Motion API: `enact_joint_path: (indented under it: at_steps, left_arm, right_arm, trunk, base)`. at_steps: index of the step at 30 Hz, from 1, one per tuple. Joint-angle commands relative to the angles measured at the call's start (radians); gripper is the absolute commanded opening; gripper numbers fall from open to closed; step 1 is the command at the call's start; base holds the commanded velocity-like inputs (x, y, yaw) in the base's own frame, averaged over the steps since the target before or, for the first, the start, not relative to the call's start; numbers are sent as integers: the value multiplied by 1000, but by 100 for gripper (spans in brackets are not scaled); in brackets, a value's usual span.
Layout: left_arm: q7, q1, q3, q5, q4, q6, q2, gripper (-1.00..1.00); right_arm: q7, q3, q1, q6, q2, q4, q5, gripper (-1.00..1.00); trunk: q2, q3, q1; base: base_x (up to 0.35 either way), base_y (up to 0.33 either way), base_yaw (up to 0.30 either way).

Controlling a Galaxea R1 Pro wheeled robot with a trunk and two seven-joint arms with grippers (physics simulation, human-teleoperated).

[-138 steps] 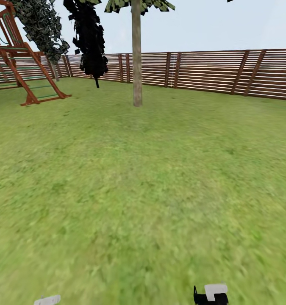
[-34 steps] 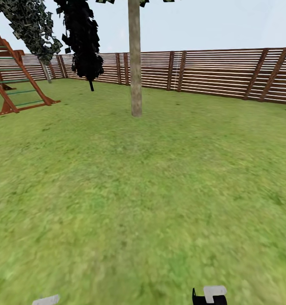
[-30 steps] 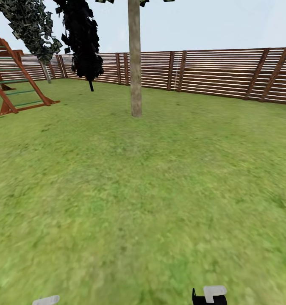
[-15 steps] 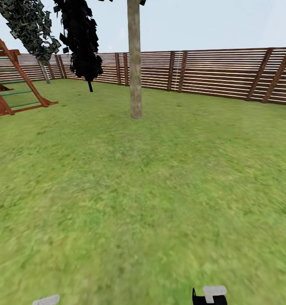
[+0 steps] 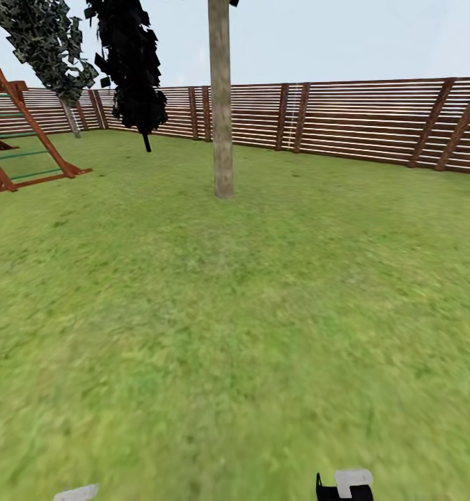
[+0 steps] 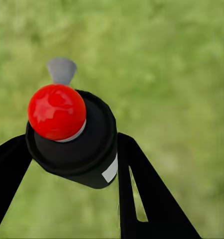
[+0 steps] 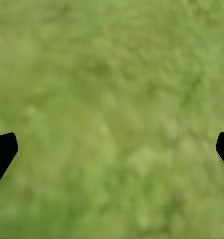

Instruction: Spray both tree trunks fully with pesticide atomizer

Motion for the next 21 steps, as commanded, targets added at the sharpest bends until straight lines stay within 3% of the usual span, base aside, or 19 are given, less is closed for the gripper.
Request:
enact_joint_path:
  at_steps: [1,21]
  left_arm:
    - [0,-1,-1,6,1,-3,0,-100]
    - [0,-1,-1,6,1,-3,-1,-100]
  right_arm:
    - [-6,-6,0,-1,0,0,11,100]
    - [-7,-9,0,-5,2,-3,7,100]
  trunk:
    - [0,-1,0]
    - [0,-1,0]
  base:
    - [338,0,0]
    - [338,0,0]
